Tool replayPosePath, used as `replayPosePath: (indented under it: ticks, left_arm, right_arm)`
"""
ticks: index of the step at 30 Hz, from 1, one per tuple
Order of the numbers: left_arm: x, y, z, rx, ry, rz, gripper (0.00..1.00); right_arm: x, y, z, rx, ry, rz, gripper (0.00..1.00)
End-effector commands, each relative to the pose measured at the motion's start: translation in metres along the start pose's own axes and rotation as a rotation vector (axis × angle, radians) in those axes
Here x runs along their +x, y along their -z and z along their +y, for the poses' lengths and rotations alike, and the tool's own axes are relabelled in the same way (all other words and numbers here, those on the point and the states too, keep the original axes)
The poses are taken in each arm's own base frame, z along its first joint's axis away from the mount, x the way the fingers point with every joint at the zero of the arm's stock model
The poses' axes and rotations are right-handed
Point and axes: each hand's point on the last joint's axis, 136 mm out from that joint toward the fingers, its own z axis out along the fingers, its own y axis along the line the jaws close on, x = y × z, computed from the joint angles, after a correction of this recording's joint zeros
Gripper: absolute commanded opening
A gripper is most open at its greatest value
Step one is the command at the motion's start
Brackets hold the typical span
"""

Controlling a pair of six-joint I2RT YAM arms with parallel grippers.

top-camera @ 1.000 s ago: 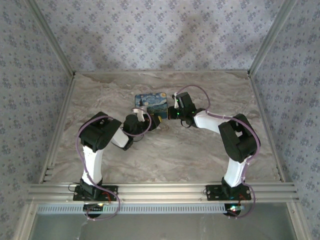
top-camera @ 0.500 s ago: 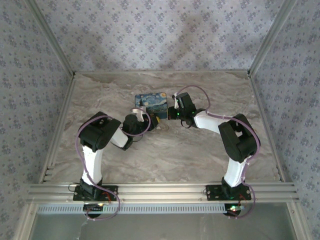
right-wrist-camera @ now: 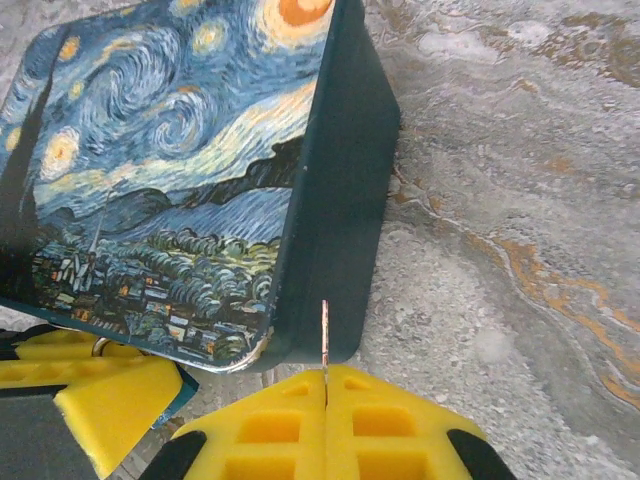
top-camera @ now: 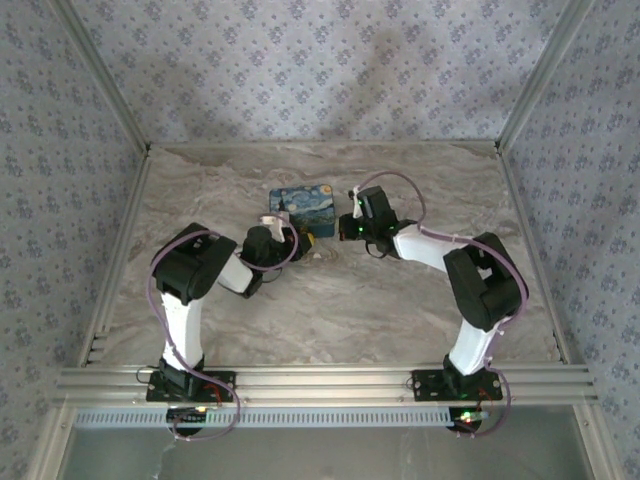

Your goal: Unlock the padlock with the key

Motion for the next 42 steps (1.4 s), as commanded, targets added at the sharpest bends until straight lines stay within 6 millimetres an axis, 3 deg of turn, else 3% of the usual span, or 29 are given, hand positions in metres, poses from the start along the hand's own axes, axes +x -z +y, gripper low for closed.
replayPosePath:
  ticks: [1,9,17,26,33,42]
  left_arm:
    - [0.019,0.005,0.012,-0.049,0.065,0.093,0.07]
    - [0.024,0.010,0.006,-0.104,0.104,0.194,0.07]
    - [0.015,0.016,-0.012,-0.130,0.127,0.247,0.06]
    - [0.005,0.011,-0.034,-0.094,0.200,0.280,0.07]
    - [-0.003,0.008,-0.051,-0.073,0.256,0.322,0.07]
    - [-0.013,0.005,-0.064,-0.035,0.282,0.307,0.05]
  right_arm:
    - [-0.013,0.018,0.001,-0.036,-0.015,-0.051,0.00]
    - [-0.022,0.058,0.002,-0.155,-0.035,-0.116,0.00]
    - [-0.025,0.112,0.031,-0.422,-0.032,-0.166,0.00]
    - [-0.016,0.161,0.046,-0.483,-0.009,-0.188,0.00]
    - [0.001,0.175,0.047,-0.502,-0.057,-0.192,0.00]
    - [0.023,0.164,0.048,-0.532,-0.163,-0.181,0.00]
